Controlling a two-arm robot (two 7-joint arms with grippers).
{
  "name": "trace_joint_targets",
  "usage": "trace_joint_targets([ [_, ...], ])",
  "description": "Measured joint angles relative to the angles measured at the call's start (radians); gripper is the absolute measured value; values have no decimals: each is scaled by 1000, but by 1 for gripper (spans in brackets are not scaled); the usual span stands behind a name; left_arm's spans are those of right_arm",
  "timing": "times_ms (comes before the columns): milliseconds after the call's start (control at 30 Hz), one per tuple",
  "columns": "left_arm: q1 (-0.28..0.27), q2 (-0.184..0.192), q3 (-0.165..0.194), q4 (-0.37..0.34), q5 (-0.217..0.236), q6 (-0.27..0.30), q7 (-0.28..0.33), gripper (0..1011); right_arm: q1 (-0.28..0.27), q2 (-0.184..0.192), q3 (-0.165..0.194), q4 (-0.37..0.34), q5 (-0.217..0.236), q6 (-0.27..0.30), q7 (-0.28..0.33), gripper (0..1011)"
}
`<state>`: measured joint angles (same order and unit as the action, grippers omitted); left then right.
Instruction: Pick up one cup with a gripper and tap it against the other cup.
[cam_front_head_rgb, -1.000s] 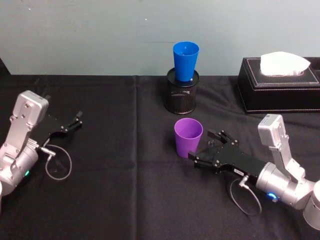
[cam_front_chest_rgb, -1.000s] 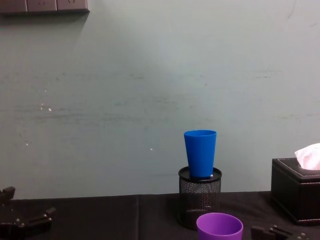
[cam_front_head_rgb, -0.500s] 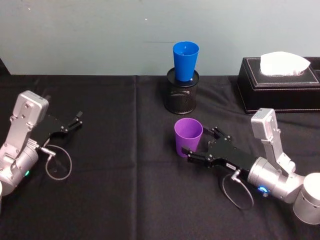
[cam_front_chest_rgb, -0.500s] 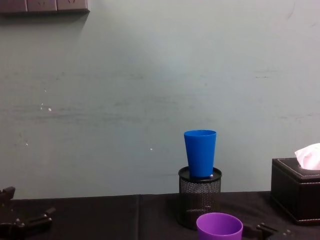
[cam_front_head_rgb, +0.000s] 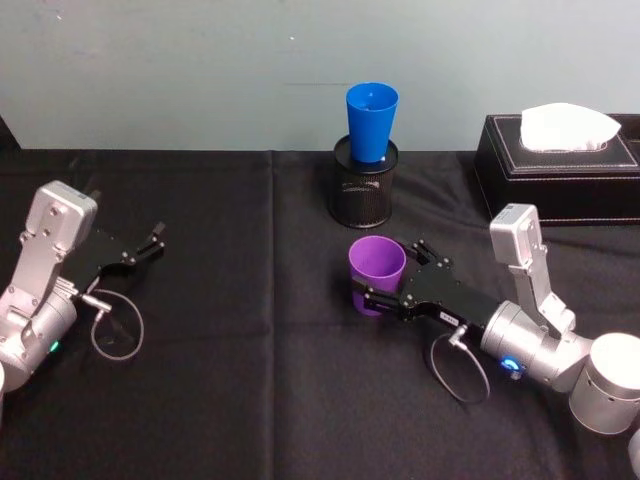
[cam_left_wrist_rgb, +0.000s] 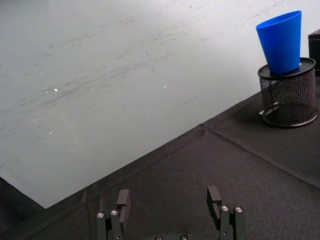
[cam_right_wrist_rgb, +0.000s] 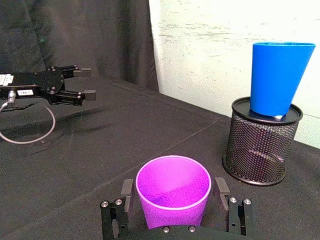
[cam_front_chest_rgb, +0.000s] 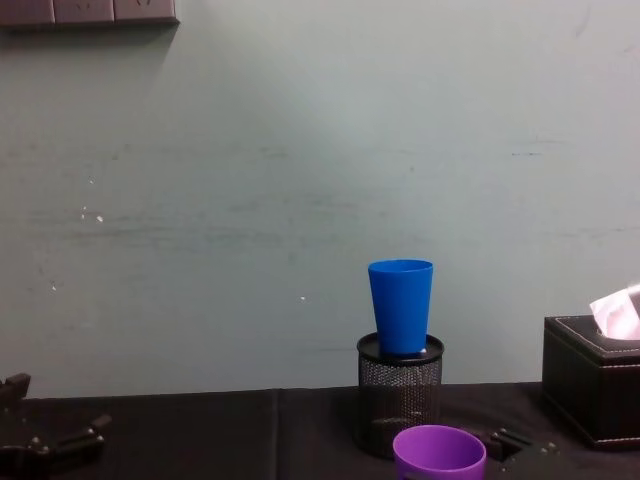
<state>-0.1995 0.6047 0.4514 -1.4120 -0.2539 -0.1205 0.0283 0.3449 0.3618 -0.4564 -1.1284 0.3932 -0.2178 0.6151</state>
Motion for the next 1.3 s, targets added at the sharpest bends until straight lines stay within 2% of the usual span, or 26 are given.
trace_joint_targets([
  [267,0,0,0,0,0,0,0,1005,2,-14,9,4,-19,2,-14,1004],
  [567,0,0,0,0,0,0,0,1005,2,-13,7,4,-17,2,-14,1000],
  [633,0,0,0,0,0,0,0,1005,2,-13,7,4,-17,2,-14,983],
  [833,0,0,0,0,0,0,0,1005,2,-12,6,4,-16,2,-13,820],
  [1300,0,0,0,0,0,0,0,1005,-2,-6,5,-7,-21,-4,-11,736],
])
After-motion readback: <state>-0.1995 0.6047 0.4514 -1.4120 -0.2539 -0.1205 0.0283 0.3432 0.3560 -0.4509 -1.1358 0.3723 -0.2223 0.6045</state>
